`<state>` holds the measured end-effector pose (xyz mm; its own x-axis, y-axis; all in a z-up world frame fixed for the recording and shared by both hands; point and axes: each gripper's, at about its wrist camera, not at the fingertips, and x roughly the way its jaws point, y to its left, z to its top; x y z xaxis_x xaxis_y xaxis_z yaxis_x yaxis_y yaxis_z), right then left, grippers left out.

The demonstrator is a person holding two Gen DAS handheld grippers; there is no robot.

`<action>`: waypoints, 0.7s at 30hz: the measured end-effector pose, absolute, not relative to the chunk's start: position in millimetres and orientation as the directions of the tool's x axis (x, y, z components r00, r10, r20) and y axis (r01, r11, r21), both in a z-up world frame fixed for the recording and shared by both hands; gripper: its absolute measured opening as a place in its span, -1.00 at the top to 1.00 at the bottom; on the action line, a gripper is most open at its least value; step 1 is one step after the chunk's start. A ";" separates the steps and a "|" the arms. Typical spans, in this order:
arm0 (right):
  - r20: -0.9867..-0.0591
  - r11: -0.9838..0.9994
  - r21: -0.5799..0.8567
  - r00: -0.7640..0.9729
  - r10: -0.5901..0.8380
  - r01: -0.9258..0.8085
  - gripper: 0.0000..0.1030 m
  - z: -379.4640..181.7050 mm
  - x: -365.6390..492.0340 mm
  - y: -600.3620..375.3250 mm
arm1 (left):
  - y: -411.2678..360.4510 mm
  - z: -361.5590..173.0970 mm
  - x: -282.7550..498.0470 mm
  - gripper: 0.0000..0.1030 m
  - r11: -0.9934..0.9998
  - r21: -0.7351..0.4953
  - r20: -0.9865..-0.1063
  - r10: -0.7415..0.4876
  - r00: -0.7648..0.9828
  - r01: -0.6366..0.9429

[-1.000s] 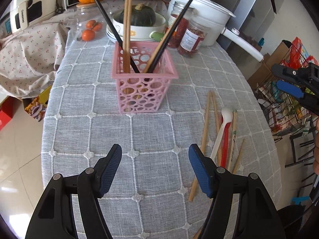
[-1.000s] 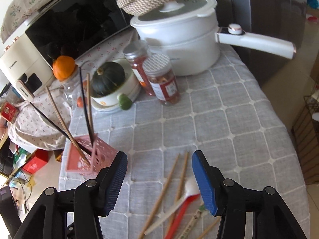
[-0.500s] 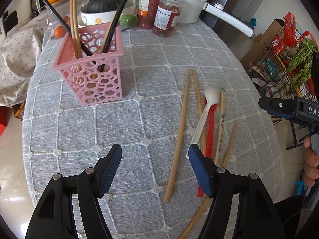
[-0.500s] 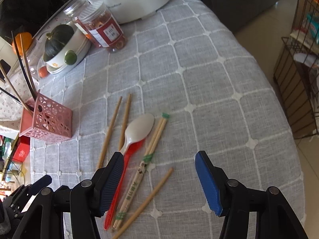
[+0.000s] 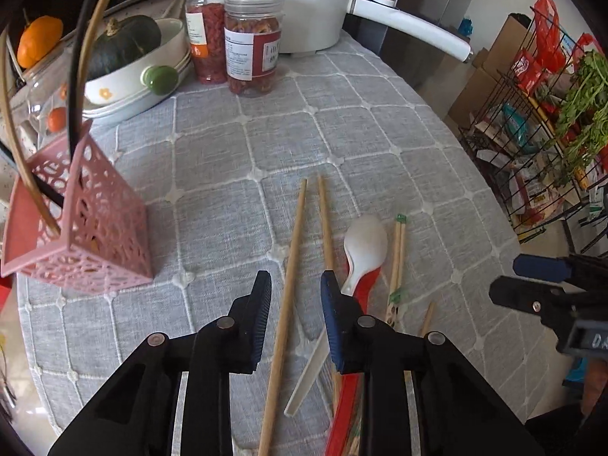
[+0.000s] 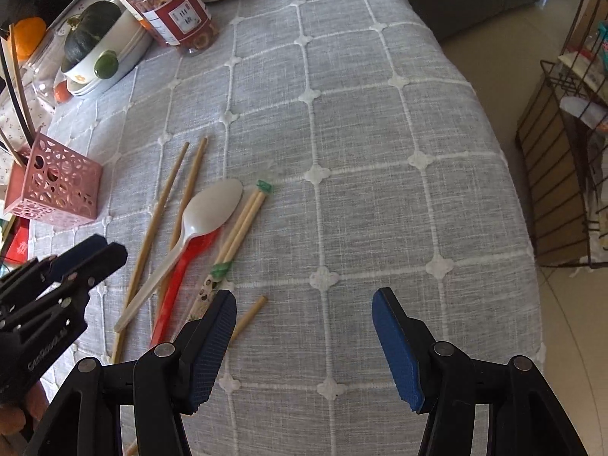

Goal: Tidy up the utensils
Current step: 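Move both open grippers back over the remaining utensils, then grasp a single wooden chopstick with the left gripper and lift it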

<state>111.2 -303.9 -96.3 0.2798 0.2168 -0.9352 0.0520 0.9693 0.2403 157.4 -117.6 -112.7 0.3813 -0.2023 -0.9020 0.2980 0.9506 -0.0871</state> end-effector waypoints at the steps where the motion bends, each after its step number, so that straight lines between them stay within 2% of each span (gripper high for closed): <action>1: -0.934 0.969 0.241 0.282 0.218 0.048 -0.26 -95.6 111.1 -304.7 | -122.2 -114.9 163.3 0.45 0.951 -0.078 -0.903 -0.194 0.384 0.298; 11: -0.928 0.972 0.234 0.306 0.211 0.038 -0.29 -89.6 114.2 -315.5 | -123.6 -144.1 197.8 0.50 0.977 -0.063 -0.929 -0.131 0.347 0.202; 14: -0.926 0.969 0.243 0.307 0.220 0.040 -0.29 -89.0 114.6 -316.3 | -123.4 -144.4 198.0 0.65 0.980 -0.049 -0.923 -0.118 0.367 0.193; 15: -0.926 0.969 0.244 0.307 0.221 0.037 -0.29 -88.7 114.6 -315.3 | -123.4 -144.5 197.5 0.86 0.981 -0.034 -0.925 -0.104 0.366 0.192; 21: -0.931 0.972 0.234 0.289 0.222 0.007 -0.29 -93.2 115.7 -302.0 | -103.2 -124.0 170.5 0.89 0.980 -0.043 -0.916 -0.117 0.384 0.196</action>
